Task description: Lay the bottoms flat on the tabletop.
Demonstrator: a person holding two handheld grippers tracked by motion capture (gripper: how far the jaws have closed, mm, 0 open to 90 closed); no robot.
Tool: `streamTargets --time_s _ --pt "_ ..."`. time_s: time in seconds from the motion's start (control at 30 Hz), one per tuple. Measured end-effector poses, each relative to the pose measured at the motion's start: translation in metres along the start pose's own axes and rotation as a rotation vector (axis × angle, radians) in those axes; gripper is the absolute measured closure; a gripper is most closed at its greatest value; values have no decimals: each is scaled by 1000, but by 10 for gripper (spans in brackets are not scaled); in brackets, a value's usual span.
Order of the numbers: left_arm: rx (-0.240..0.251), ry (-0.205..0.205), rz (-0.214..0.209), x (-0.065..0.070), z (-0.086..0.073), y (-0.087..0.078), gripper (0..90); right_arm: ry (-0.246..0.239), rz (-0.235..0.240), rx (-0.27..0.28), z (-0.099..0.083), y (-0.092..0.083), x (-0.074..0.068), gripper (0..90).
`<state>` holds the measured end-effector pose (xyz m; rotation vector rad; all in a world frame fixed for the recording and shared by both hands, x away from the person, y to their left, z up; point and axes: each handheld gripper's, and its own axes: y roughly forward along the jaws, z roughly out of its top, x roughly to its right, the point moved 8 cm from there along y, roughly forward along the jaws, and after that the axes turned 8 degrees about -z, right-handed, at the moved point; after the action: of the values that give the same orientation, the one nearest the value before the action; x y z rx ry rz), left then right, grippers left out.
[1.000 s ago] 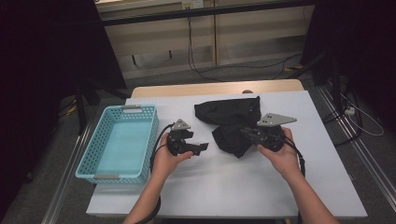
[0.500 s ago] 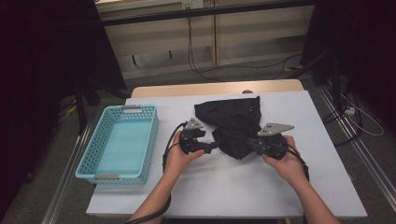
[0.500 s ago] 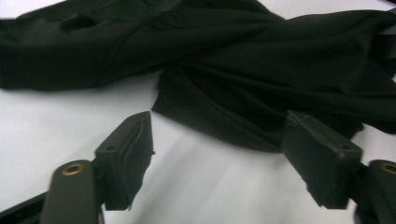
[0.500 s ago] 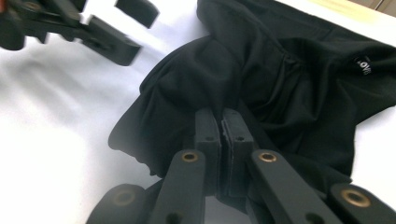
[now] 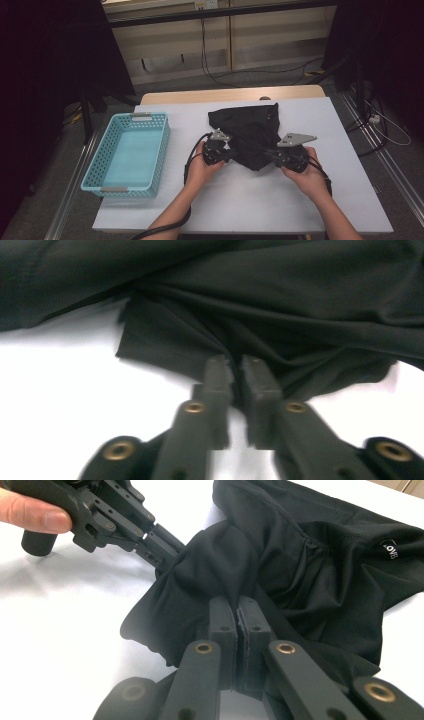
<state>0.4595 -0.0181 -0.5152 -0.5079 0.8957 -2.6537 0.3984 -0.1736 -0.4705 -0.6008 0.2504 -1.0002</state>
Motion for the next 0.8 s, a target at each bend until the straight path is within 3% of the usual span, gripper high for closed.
streamTargets --time_s 0.1,0.17,0.37,0.53,0.67,0.8 --pt "-3 -9 4 1 1 0 877 -8 3 3 1 0 -1 869" --pt "16 -38 -2 2 2 -3 880 -12 2 4 1 0 -1 870" --pt "46 -81 -7 8 5 -29 882 -5 -6 23 3 -6 4 871" --pt "89 -99 -55 23 6 -45 880 13 -16 32 5 -12 10 863" --pt "71 -109 -64 26 0 -45 879 18 -27 35 8 -11 6 665" --pt "56 -104 -76 33 -5 -44 878 7 -16 44 17 -6 -10 511"
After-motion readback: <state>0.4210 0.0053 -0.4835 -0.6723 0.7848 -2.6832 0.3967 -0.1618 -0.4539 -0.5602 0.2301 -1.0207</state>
